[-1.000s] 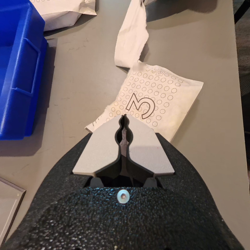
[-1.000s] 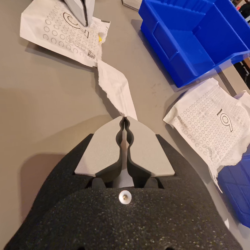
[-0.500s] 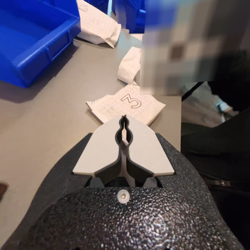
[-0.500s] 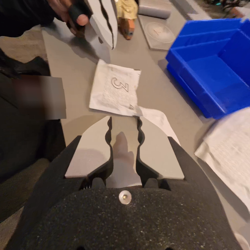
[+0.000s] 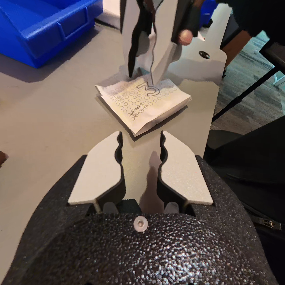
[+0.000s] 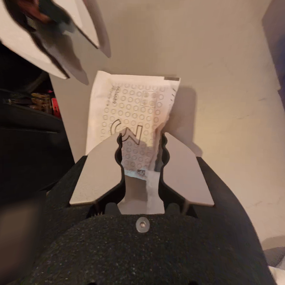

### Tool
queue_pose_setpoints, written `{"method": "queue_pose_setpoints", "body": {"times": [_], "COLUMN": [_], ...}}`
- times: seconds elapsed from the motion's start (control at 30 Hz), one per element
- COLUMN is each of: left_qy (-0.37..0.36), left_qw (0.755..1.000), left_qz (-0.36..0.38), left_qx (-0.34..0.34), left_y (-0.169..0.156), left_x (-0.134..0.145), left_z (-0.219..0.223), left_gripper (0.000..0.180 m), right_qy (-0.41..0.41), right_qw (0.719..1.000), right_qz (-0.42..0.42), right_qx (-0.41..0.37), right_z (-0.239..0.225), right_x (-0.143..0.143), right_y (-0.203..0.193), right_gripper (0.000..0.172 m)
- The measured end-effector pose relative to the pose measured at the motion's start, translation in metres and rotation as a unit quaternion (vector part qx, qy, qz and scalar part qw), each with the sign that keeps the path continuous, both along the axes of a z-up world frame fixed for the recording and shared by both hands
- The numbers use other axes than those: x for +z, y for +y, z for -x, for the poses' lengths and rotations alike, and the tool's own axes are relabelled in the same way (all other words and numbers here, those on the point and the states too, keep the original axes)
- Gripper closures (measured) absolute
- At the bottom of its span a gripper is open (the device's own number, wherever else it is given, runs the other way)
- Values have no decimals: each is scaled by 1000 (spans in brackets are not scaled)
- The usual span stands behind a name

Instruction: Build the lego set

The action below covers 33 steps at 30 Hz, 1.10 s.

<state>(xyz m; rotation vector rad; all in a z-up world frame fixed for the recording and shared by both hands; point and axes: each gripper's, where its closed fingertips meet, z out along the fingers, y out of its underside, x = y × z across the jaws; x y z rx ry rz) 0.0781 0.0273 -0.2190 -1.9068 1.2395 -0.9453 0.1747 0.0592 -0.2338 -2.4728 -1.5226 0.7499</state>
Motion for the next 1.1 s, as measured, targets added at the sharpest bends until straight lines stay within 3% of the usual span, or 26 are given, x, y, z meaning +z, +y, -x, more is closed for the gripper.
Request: {"method": "queue_pose_setpoints", "body": {"times": [0.27,0.37,0.67,0.8,0.97,1.1], "left_qy": [-8,-13,-21,-18,-17,-18], "left_qw": [999,999,997,997,998,998], "left_qz": [32,50,66,65,63,63], "left_qx": [-12,-16,-21,-24,-25,-27], "left_y": [2,2,2,1,0,0], "left_x": [-1,-1,0,-1,-1,-1], "left_z": [-2,-2,-2,-2,-3,-2], "left_gripper": [137,138,141,142,142,142], "right_qy": [-10,-8,28,30,1,-22], "right_qw": [999,999,1000,999,999,999], "right_qz": [44,50,2,14,34,37], "right_qx": [-12,-3,-12,-21,-10,-7], "right_z": [5,7,17,17,23,30], "right_x": [-11,-11,3,3,-10,-14], "right_y": [5,2,14,21,19,21], "right_gripper": [138,171,171,146,139,152]}}
